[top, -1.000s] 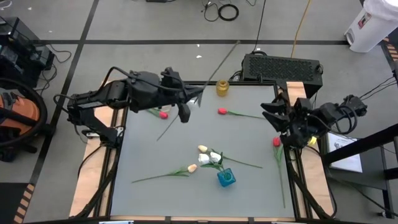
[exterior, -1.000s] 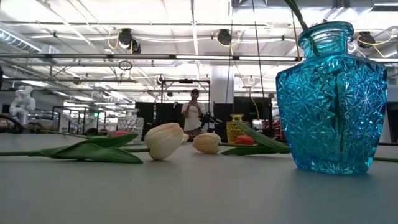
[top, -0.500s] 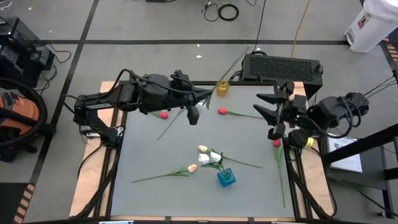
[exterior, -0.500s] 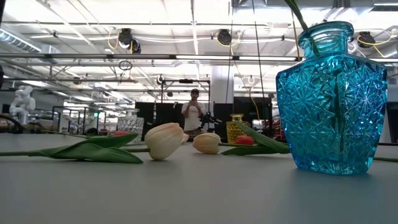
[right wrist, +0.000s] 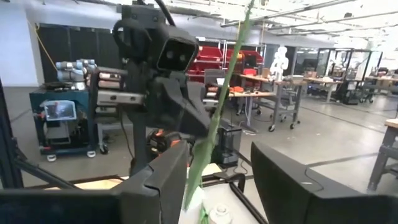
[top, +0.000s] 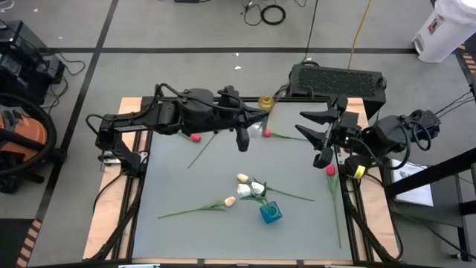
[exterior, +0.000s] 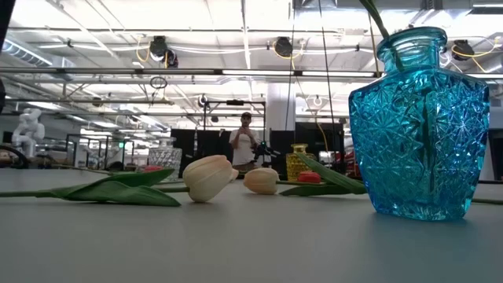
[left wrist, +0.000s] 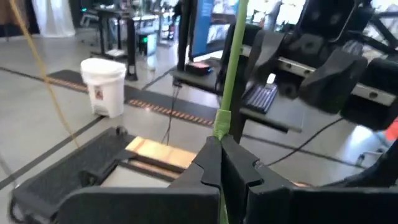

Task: Sort flowers into vase by color
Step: Put the white tulip into the blue vase

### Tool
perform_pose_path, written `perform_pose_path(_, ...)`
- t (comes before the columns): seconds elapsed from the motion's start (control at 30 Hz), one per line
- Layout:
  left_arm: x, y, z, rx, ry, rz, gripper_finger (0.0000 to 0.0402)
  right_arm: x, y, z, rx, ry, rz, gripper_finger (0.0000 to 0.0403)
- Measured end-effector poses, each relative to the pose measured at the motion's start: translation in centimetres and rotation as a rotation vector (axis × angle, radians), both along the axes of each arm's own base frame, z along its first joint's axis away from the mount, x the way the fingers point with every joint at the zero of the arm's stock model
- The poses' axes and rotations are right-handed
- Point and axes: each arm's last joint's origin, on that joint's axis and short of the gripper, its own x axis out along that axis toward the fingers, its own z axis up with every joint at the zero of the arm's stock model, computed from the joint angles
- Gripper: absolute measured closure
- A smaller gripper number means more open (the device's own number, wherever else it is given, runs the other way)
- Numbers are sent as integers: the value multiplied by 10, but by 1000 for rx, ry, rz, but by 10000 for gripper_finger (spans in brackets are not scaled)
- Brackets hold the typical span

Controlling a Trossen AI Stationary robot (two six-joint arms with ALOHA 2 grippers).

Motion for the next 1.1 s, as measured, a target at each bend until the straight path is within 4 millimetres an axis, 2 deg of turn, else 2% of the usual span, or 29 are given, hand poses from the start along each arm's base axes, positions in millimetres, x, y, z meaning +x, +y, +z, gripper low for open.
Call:
perform_pose_path(0.47, 24, -4, -12, -16, -50, -109, 402, 8, 4, 0, 64, -43, 8, 234)
perform_pose_path(0.77, 25, -5, -10, -17, -69, -134, 401, 9, 4, 2, 72, -64, 8, 234)
perform_pose_path(0.9, 26, -6, -5, -18, -130, -184, 401, 12, 6, 1, 75, -66, 8, 234)
perform_pose_path(1.1, 32, -7, -9, -20, -133, -196, 401, 15, 7, 3, 93, -95, 9, 234)
